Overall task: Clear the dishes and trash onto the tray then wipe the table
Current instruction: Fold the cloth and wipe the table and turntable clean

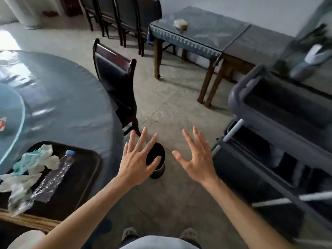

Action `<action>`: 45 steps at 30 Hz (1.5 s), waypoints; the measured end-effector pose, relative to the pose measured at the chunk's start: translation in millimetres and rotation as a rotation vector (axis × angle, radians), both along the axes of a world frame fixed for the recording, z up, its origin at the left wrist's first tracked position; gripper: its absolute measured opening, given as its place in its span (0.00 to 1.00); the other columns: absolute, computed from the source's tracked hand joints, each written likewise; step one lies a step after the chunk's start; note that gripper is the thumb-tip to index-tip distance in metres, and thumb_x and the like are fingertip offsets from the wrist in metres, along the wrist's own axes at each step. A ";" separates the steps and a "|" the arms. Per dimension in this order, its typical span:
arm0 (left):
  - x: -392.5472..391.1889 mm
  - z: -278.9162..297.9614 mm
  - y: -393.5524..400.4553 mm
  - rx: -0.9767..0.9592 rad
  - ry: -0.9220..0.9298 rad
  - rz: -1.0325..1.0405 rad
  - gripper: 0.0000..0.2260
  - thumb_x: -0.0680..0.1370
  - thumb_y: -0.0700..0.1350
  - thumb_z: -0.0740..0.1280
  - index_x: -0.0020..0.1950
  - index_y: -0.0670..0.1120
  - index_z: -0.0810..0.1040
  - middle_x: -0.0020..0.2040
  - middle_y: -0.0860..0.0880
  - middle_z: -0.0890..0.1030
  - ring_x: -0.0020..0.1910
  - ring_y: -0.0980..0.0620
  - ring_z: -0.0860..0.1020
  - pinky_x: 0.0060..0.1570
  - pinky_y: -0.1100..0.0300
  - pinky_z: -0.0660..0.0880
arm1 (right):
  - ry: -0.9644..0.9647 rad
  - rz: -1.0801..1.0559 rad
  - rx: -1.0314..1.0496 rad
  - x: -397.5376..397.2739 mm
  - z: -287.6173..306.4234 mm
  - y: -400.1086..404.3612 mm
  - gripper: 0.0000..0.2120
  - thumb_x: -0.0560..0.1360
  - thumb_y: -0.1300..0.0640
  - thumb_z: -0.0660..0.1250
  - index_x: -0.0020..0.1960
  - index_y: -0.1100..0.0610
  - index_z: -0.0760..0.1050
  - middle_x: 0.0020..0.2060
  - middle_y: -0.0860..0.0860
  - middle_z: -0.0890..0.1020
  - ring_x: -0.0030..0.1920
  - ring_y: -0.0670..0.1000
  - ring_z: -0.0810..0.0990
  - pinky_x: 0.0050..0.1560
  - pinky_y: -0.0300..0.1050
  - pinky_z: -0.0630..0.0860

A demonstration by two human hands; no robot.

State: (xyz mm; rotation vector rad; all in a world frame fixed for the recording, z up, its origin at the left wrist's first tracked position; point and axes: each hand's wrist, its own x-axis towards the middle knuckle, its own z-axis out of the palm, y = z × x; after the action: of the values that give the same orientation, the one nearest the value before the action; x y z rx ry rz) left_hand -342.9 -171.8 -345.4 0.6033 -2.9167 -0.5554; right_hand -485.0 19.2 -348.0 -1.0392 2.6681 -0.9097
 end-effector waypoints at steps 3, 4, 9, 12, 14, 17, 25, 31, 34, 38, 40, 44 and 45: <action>-54.6 -1.9 53.5 0.054 0.007 -0.111 0.33 0.78 0.70 0.51 0.81 0.67 0.44 0.82 0.57 0.36 0.80 0.45 0.30 0.78 0.38 0.47 | -0.005 -0.134 -0.014 -29.1 0.3 73.5 0.39 0.77 0.25 0.56 0.83 0.35 0.48 0.85 0.45 0.45 0.84 0.48 0.39 0.82 0.60 0.44; -72.7 -3.6 72.5 0.061 0.002 -0.159 0.33 0.77 0.70 0.50 0.81 0.67 0.43 0.82 0.57 0.36 0.80 0.45 0.30 0.79 0.38 0.47 | -0.002 -0.180 -0.012 -37.4 -0.7 99.5 0.39 0.77 0.25 0.55 0.83 0.36 0.49 0.85 0.45 0.45 0.84 0.48 0.39 0.81 0.60 0.44; -152.6 -9.0 174.8 0.108 -0.017 -0.351 0.35 0.75 0.72 0.49 0.81 0.66 0.44 0.82 0.57 0.37 0.80 0.45 0.30 0.78 0.39 0.50 | -0.020 -0.419 0.012 -67.9 -7.2 228.1 0.40 0.76 0.24 0.53 0.83 0.39 0.53 0.85 0.46 0.48 0.84 0.50 0.42 0.83 0.60 0.48; -190.5 -10.5 235.2 0.119 -0.002 -0.482 0.35 0.76 0.71 0.50 0.81 0.64 0.46 0.83 0.56 0.39 0.80 0.45 0.32 0.78 0.42 0.49 | -0.023 -0.548 0.015 -78.3 -12.0 295.1 0.39 0.76 0.23 0.51 0.83 0.38 0.52 0.85 0.46 0.48 0.84 0.49 0.42 0.82 0.58 0.47; -214.2 -13.1 272.9 0.110 -0.018 -0.576 0.34 0.77 0.70 0.51 0.81 0.65 0.44 0.83 0.56 0.38 0.80 0.45 0.31 0.78 0.44 0.45 | -0.025 -0.637 0.017 -83.2 -13.9 334.0 0.38 0.77 0.25 0.53 0.83 0.37 0.51 0.85 0.46 0.49 0.84 0.49 0.42 0.82 0.57 0.47; -250.7 -20.5 325.6 0.061 -0.047 -0.685 0.33 0.81 0.66 0.56 0.81 0.66 0.41 0.82 0.58 0.35 0.80 0.47 0.29 0.78 0.41 0.38 | -0.041 -0.793 -0.020 -89.2 -16.6 386.4 0.35 0.79 0.30 0.58 0.83 0.38 0.53 0.85 0.48 0.51 0.84 0.52 0.44 0.81 0.57 0.48; -359.3 -26.7 470.3 0.055 0.002 -0.992 0.36 0.81 0.54 0.64 0.83 0.60 0.46 0.83 0.57 0.41 0.81 0.48 0.32 0.75 0.37 0.33 | -0.229 -1.172 -0.216 -117.5 -31.3 521.6 0.34 0.82 0.38 0.62 0.84 0.41 0.53 0.85 0.45 0.49 0.84 0.49 0.45 0.81 0.56 0.51; -424.0 -15.5 594.6 0.087 0.088 -1.261 0.38 0.79 0.45 0.68 0.83 0.57 0.51 0.84 0.53 0.46 0.82 0.45 0.39 0.76 0.38 0.35 | -0.360 -1.496 -0.456 -151.1 -28.9 606.8 0.35 0.82 0.38 0.64 0.84 0.43 0.52 0.83 0.46 0.57 0.82 0.51 0.59 0.79 0.56 0.62; -445.9 -20.3 641.7 -0.019 0.099 -1.415 0.41 0.78 0.41 0.68 0.83 0.59 0.46 0.83 0.54 0.42 0.82 0.46 0.37 0.75 0.40 0.33 | -0.393 -1.604 -0.582 -168.5 -32.8 635.4 0.35 0.83 0.42 0.66 0.84 0.48 0.54 0.82 0.50 0.62 0.80 0.53 0.64 0.78 0.55 0.65; -452.7 -33.0 676.5 -0.154 0.092 -1.511 0.43 0.76 0.34 0.67 0.83 0.58 0.49 0.84 0.53 0.49 0.83 0.46 0.44 0.77 0.41 0.36 | -0.479 -1.598 -0.799 -176.6 -41.3 661.5 0.31 0.82 0.49 0.69 0.80 0.56 0.62 0.76 0.52 0.71 0.74 0.51 0.72 0.74 0.55 0.72; -449.6 -40.5 686.6 -0.191 0.110 -1.511 0.41 0.76 0.36 0.70 0.82 0.58 0.55 0.83 0.52 0.56 0.82 0.45 0.55 0.78 0.39 0.47 | -0.535 -1.530 -0.823 -176.4 -49.1 673.3 0.29 0.80 0.48 0.72 0.76 0.54 0.66 0.71 0.49 0.76 0.65 0.40 0.78 0.64 0.40 0.77; -440.9 -44.6 700.2 -0.131 0.201 -1.402 0.31 0.69 0.38 0.78 0.71 0.53 0.78 0.74 0.48 0.74 0.69 0.41 0.77 0.66 0.39 0.73 | -0.678 -1.398 -0.875 -178.3 -57.3 692.9 0.28 0.78 0.48 0.74 0.73 0.51 0.67 0.62 0.43 0.82 0.60 0.40 0.82 0.62 0.44 0.78; -439.6 -43.5 703.4 -0.093 0.216 -1.383 0.29 0.69 0.37 0.78 0.69 0.52 0.80 0.73 0.47 0.76 0.67 0.40 0.78 0.64 0.38 0.74 | -0.688 -1.379 -0.892 -179.6 -55.8 696.9 0.25 0.79 0.50 0.74 0.71 0.51 0.69 0.58 0.43 0.84 0.59 0.41 0.83 0.60 0.44 0.79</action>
State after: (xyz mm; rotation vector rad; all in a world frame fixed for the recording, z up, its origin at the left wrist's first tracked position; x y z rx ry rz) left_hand -782.5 531.7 -388.8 -1.4801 -2.6600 -0.4742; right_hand -664.6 716.1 -403.8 1.2004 1.9790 -2.1453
